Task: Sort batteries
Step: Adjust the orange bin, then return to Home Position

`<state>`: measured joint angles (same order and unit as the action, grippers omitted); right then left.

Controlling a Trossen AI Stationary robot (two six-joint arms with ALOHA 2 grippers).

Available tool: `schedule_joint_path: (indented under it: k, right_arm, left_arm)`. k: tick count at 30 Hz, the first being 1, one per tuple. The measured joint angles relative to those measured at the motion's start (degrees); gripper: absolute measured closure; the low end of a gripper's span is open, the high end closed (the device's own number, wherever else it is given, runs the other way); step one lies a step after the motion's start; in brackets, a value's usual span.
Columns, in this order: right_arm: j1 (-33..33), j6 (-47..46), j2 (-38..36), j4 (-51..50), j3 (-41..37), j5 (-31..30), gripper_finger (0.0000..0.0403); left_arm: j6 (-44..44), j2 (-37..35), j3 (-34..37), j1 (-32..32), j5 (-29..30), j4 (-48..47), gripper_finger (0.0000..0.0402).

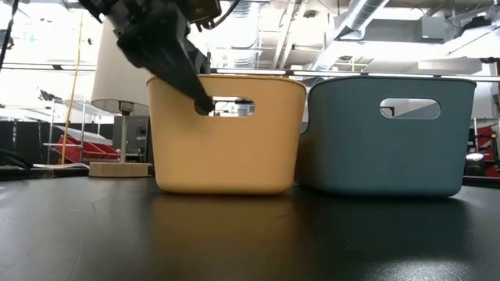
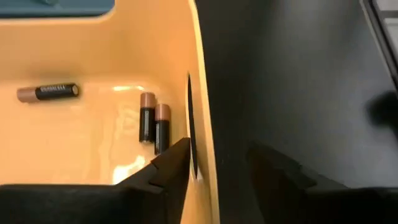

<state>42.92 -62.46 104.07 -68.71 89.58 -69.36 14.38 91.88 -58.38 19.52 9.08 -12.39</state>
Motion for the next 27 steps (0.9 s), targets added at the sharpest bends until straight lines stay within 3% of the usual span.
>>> schedule_joint_path:
  k: [11,18,23,27]
  right_arm:
    - [0.0,0.0,0.0,0.5,0.0,0.0,0.0062]
    - [0.2,6.6,0.0,6.1,0.0,1.3,0.0076]
    - [-2.0,17.4,0.1,12.6,0.0,7.2,0.0136]
    - [-5.0,25.8,0.1,16.3,-1.1,7.8,0.0234]
  left_arm:
    - [-2.6,-1.8,-4.0,0.1,0.9,-2.1,0.0191]
    - [-7.7,-12.2,-4.1,3.0,10.3,-4.9,0.0187]
    - [-12.4,-20.6,-4.0,6.6,17.6,-7.3,0.0187]
    - [-13.3,-28.3,0.6,7.9,21.4,-7.2,0.0198]
